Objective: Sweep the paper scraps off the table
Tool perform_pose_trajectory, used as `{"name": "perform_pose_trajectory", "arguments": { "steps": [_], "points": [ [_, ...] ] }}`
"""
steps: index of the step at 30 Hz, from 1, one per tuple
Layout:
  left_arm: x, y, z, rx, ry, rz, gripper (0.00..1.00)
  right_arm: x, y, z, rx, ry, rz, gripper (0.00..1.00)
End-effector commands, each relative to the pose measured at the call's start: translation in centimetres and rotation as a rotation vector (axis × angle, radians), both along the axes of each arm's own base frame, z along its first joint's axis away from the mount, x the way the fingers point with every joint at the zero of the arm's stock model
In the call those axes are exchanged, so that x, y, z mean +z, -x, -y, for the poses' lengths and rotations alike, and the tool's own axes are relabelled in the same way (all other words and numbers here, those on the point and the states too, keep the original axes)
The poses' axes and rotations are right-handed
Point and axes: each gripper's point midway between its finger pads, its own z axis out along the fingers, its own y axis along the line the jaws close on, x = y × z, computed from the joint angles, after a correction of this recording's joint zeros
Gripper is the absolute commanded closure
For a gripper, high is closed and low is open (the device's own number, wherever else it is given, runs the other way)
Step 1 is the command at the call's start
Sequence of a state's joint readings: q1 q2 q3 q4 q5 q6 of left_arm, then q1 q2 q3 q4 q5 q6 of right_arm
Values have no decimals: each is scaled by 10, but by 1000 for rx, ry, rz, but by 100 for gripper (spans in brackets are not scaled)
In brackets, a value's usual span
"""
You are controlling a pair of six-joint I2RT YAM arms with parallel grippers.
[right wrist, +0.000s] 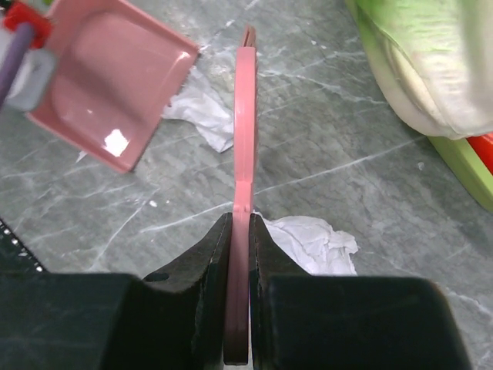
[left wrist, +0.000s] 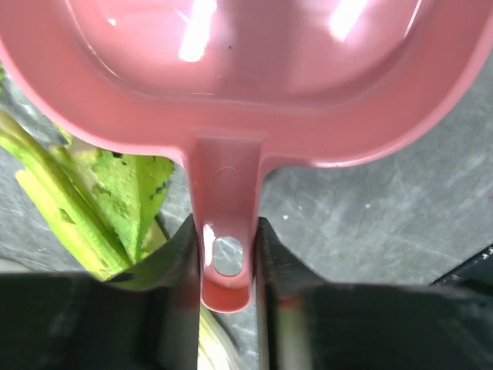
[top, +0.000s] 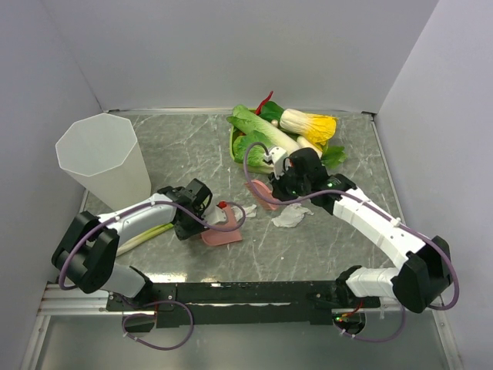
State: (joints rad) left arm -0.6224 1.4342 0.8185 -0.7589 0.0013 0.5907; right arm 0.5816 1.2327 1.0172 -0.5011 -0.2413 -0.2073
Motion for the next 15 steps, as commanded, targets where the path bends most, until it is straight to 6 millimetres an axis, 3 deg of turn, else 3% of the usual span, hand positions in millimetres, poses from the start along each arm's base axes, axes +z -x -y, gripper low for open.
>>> {"name": "perform_pose_trajectory", "arguments": {
  "steps": [1,6,15],
  "points": [
    [19,-3,0,-26,6,15,92,8,-25,-6,-68,-4,61,100],
    [26,-10,-8,-42,-51,41,99,6,-29,-21,-56,-40,19,100],
    [30,-35,5,-59,-70,62,99,27,6,-78,121,-270,-166,100]
  ]
}}
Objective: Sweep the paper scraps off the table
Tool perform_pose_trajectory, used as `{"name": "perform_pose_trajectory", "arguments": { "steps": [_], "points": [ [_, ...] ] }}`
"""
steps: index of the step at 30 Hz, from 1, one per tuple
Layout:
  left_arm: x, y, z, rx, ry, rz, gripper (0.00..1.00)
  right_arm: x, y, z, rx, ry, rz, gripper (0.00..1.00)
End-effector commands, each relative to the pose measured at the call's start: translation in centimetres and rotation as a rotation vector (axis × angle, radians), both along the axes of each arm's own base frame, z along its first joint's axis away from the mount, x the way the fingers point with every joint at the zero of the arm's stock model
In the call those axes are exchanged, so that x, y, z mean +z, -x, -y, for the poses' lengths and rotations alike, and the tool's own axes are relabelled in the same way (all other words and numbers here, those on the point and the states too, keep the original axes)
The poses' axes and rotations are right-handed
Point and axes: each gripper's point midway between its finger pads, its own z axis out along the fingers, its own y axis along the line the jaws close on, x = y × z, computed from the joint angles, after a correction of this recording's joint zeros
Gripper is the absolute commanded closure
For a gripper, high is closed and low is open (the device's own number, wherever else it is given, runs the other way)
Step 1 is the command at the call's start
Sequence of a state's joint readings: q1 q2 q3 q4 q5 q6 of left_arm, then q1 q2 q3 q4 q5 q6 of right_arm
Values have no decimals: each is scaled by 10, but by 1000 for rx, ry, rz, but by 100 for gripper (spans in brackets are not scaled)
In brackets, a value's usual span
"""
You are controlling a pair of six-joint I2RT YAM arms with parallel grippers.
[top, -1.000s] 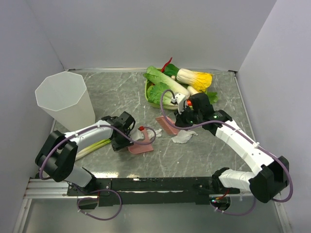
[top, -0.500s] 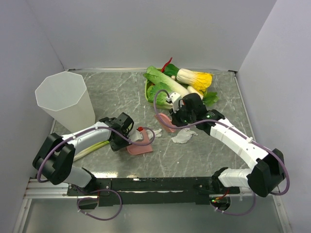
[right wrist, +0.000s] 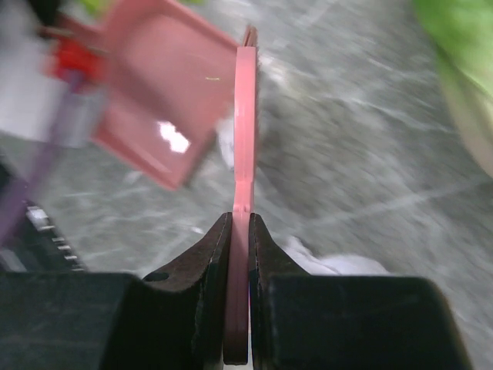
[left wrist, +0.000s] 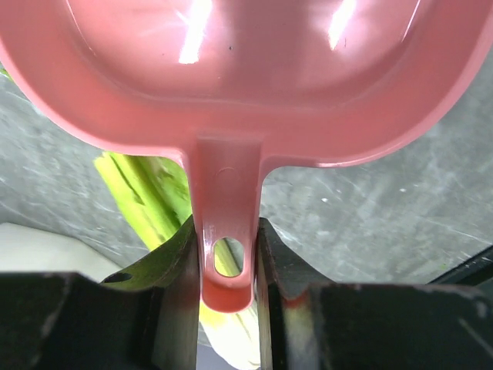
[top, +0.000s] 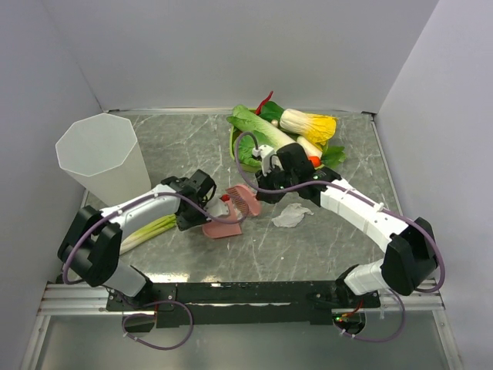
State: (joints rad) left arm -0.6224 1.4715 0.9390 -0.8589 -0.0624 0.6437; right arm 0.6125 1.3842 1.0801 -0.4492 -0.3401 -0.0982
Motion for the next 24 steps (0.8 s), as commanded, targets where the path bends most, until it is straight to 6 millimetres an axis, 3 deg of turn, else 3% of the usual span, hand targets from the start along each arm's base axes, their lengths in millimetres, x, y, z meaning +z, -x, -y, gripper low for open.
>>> {"name": "perform_pose_trajectory", "arguments": {
  "steps": [1,5,10,17,20,24],
  "points": [
    [7,-17,11,-23,8,32,99,45,8,-39,58,-213,-43,100],
    [9,-24,14,-33,-3,41,99,58,11,-36,53,-215,-49,100],
    [22,-23,1,-50,-32,82,99,66,4,-10,-14,-184,17,100],
    [45,2,-25,-4,-78,53,99,54,-3,36,-118,-51,122,100],
    [45,10,-37,5,-110,49,99,42,-5,44,-135,-8,140,100],
    [39,16,-44,4,-136,36,99,42,-13,42,-164,-8,135,100]
  ]
}}
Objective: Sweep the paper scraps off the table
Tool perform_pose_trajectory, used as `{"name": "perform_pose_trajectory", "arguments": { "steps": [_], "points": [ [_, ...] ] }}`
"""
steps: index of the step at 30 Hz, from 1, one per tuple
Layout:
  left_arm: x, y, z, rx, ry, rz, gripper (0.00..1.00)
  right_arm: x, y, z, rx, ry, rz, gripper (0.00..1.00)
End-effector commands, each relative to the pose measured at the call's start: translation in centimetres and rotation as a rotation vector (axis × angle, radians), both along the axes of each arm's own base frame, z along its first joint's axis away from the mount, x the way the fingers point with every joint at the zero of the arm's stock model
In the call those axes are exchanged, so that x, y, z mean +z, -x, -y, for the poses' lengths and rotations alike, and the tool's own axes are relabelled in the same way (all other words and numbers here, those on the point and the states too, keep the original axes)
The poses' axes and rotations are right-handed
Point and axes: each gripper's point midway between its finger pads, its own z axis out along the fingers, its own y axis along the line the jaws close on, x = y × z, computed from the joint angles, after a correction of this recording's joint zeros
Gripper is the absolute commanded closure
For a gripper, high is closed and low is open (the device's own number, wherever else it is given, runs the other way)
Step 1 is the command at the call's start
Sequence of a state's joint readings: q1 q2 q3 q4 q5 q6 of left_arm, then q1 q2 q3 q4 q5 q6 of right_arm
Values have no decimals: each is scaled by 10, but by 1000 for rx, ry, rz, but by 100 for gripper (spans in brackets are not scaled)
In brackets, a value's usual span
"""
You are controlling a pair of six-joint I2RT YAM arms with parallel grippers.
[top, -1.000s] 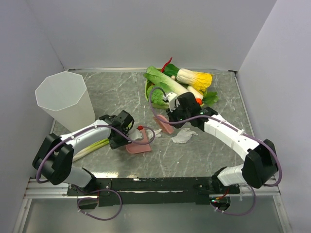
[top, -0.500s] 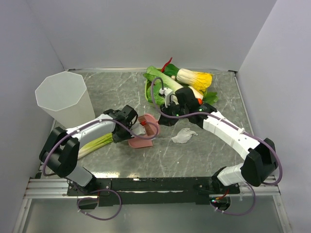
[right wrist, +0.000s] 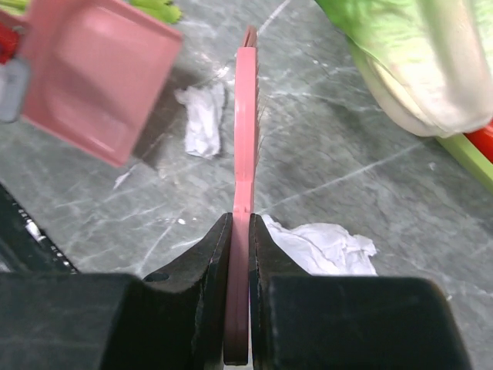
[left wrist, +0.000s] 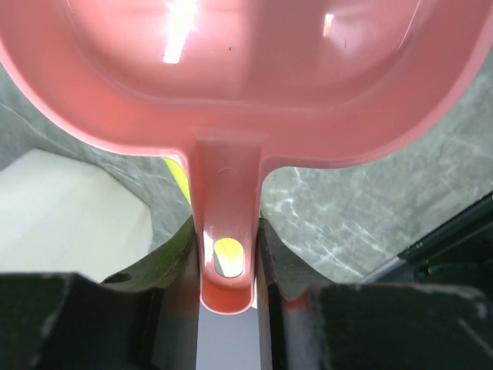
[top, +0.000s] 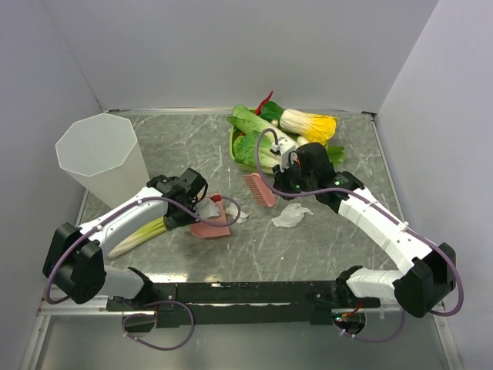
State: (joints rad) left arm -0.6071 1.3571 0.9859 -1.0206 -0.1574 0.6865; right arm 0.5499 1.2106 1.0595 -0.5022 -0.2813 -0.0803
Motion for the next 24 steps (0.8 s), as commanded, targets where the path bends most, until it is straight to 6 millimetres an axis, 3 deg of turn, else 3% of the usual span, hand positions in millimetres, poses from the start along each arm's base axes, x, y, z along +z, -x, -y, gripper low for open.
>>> {"name": "perform_pose_trajectory", "arguments": {
  "steps": [1,5,10,15,17,20,23,24],
  "points": [
    [-2,10,-16,18,-60,-14,99,2,-16,5,-58,25,39,100],
    [-13,7,-13,30,-71,-37,99,-5,-24,0,-97,26,7,100],
    [-19,0,-6,38,-66,-46,99,-31,-23,-16,-61,40,-64,100],
    [-28,-12,2,21,-57,-35,99,-52,-10,-56,75,37,-106,100],
    [-31,-17,8,16,-45,-30,99,-44,-4,-79,118,-65,-188,100],
    [-34,-22,19,12,-14,-29,99,-11,6,-109,246,-204,-220,100],
    [-34,-28,27,7,11,-11,99,9,6,-109,268,-224,-202,100],
    [-34,-30,28,5,11,-5,99,7,9,-102,258,-201,-208,100]
  ]
}}
